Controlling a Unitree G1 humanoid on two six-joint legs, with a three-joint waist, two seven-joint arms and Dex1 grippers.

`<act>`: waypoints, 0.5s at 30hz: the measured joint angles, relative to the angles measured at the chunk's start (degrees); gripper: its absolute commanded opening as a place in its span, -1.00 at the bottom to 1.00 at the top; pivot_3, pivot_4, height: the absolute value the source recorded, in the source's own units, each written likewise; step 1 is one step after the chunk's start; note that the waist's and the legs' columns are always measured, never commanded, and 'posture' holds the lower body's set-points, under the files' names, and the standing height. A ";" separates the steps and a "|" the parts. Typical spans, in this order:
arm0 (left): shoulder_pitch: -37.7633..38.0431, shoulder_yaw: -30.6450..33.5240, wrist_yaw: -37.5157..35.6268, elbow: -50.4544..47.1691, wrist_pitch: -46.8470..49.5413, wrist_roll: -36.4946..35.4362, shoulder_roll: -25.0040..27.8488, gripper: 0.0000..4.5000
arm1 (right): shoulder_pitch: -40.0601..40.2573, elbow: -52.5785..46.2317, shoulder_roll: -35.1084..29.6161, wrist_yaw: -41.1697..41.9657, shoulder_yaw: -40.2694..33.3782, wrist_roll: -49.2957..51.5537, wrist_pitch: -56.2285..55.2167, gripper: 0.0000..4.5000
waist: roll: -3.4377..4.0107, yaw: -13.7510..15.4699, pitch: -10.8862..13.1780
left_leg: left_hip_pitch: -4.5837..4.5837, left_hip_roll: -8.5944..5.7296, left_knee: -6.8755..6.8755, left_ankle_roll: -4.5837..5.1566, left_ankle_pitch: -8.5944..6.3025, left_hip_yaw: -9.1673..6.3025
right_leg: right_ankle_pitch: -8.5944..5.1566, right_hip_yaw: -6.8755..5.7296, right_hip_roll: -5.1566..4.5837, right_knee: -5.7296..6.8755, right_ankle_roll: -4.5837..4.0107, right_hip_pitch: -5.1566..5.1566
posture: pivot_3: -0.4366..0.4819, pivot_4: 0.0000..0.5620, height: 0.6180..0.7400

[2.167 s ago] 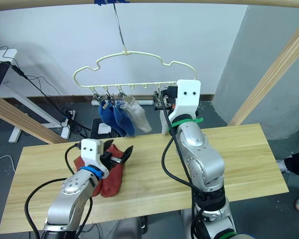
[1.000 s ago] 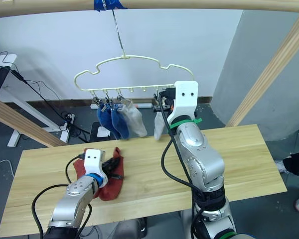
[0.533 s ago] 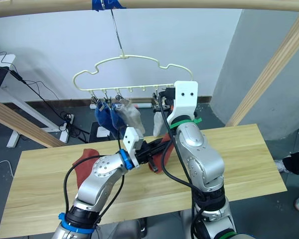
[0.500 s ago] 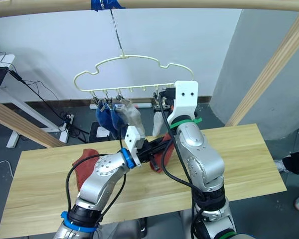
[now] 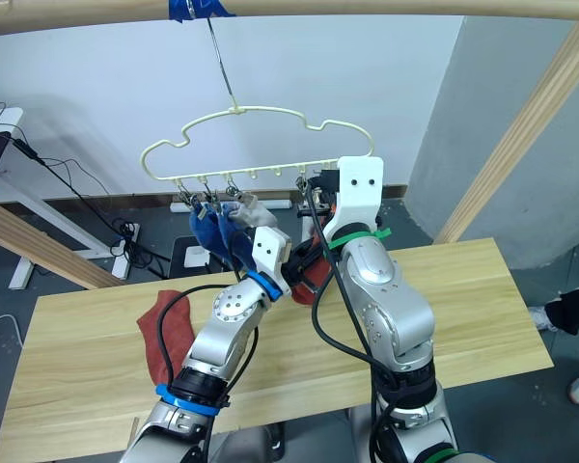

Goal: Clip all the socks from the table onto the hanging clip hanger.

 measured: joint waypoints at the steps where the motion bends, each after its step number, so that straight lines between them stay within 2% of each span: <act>1: -0.16 0.01 0.29 0.07 -0.18 0.12 -0.05 -1.00 | 0.00 0.00 0.00 0.00 0.00 0.00 0.03 -1.00 | 0.00 0.00 0.00 | 0.00 0.00 0.00 0.00 0.00 0.00 | 0.00 0.00 0.00 0.00 0.00 0.00 | -0.58 -0.05 1.00; 15: -2.84 1.84 0.84 2.28 -3.73 0.15 -1.35 -1.00 | 0.00 0.00 -0.02 0.01 0.26 -0.25 0.37 -1.00 | 0.00 -0.08 0.00 | 0.01 0.00 0.00 0.00 0.00 -0.01 | 0.00 -0.01 0.01 -0.01 0.01 0.01 | -0.60 -0.05 1.00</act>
